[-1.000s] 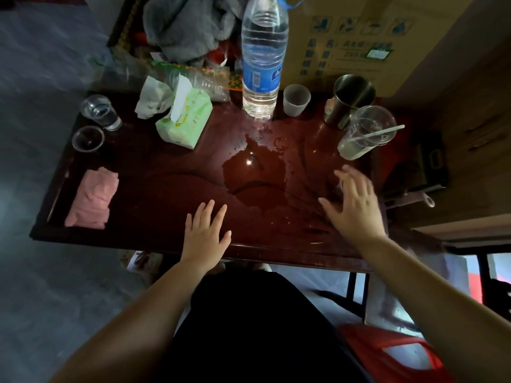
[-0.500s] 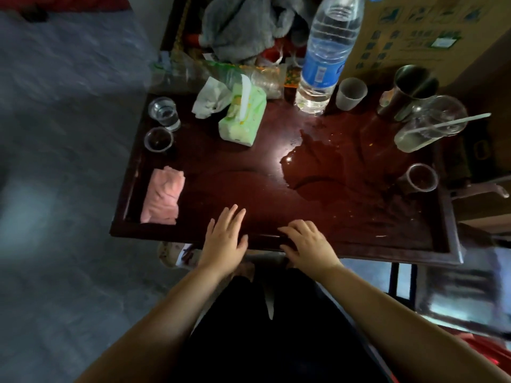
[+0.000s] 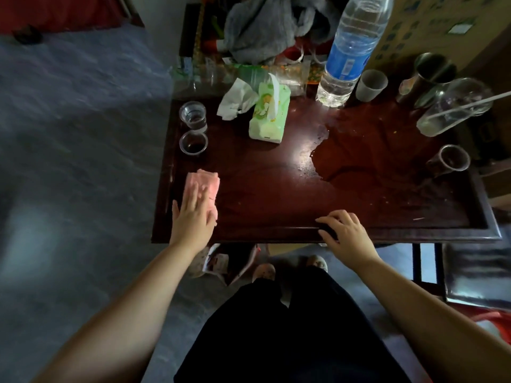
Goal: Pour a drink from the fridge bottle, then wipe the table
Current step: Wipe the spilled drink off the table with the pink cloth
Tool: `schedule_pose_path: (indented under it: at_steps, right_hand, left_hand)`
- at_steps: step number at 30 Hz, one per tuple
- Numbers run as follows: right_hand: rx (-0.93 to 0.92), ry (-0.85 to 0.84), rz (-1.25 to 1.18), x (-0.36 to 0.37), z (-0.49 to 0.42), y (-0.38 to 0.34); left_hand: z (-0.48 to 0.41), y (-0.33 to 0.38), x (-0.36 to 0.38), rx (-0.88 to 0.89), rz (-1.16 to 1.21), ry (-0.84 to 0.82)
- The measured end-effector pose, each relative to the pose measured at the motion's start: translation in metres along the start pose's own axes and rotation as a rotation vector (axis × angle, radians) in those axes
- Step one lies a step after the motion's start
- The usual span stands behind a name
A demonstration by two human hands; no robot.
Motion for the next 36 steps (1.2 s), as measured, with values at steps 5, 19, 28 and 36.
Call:
schedule_pose_path:
  at_steps: [5, 19, 28, 36]
  right_hand:
    - [0.037, -0.087, 0.007, 0.000, 0.005, -0.001]
    - [0.080, 0.057, 0.020, 0.009, 0.006, -0.004]
    - [0.033, -0.009, 0.041, 0.007, 0.006, 0.003]
    - [0.437, 0.374, -0.078, -0.016, -0.001, 0.058]
  left_hand:
    - [-0.023, -0.014, 0.011, 0.079, -0.063, -0.090]
    - [-0.030, 0.030, 0.037, 0.209, 0.023, -0.007]
    - [-0.054, 0.143, 0.078, 0.279, -0.014, -0.057]
    - [-0.086, 0.153, 0.079, 0.460, -0.081, 0.008]
Point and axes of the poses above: each hand's wrist, its own z-axis away from the middle knuckle, its own x-axis out of the palm, y = z × x, the point moved 3 cm from there along -z, towards the middle knuckle, and after that the axes turned 7 degrees about x, right-handed, at the moved point
